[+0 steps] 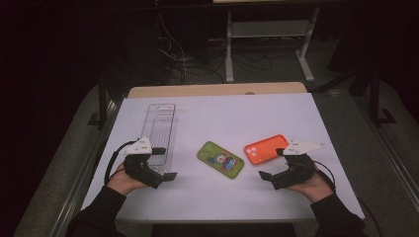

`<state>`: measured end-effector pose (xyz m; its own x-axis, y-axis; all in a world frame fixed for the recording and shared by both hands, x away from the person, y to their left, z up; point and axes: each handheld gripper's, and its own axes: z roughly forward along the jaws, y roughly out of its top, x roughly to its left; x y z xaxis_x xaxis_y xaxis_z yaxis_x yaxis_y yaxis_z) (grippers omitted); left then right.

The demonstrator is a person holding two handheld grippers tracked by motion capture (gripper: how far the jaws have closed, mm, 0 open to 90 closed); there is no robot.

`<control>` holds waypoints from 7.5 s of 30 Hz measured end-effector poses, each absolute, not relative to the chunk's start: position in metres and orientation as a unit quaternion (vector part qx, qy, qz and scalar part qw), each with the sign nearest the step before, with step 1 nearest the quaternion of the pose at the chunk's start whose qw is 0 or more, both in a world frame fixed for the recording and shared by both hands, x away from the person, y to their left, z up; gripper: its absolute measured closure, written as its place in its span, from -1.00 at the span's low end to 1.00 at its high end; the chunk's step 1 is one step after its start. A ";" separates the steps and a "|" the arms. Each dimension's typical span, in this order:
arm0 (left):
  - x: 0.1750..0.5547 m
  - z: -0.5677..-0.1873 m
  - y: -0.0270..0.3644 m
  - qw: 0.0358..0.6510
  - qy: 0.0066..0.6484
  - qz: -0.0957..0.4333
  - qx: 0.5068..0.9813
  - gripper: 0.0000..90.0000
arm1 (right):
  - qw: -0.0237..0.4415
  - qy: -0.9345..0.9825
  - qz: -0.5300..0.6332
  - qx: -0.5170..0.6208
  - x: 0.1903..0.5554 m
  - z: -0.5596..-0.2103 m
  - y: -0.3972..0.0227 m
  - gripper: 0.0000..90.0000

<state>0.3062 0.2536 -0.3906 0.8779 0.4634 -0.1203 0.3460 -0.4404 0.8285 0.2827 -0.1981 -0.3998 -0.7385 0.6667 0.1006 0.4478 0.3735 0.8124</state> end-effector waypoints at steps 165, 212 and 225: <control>0.302 -0.390 0.258 0.477 0.252 0.071 0.839 -1.00 | 0.087 0.826 0.377 0.410 0.316 -0.402 -0.221 -0.36; 0.305 -0.389 0.261 0.472 0.241 0.063 0.845 -1.00 | 0.122 0.835 0.381 0.379 0.313 -0.380 -0.192 -1.00; 0.306 -0.389 0.261 0.468 0.239 0.064 0.848 -1.00 | 0.131 0.830 0.380 0.388 0.342 -0.368 -0.192 -1.00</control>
<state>0.3064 0.2607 -0.3887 0.8774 0.4656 -0.1153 0.3458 -0.4473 0.8248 0.3417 -0.1918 -0.3681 -0.6654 0.7424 0.0779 0.5438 0.4106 0.7319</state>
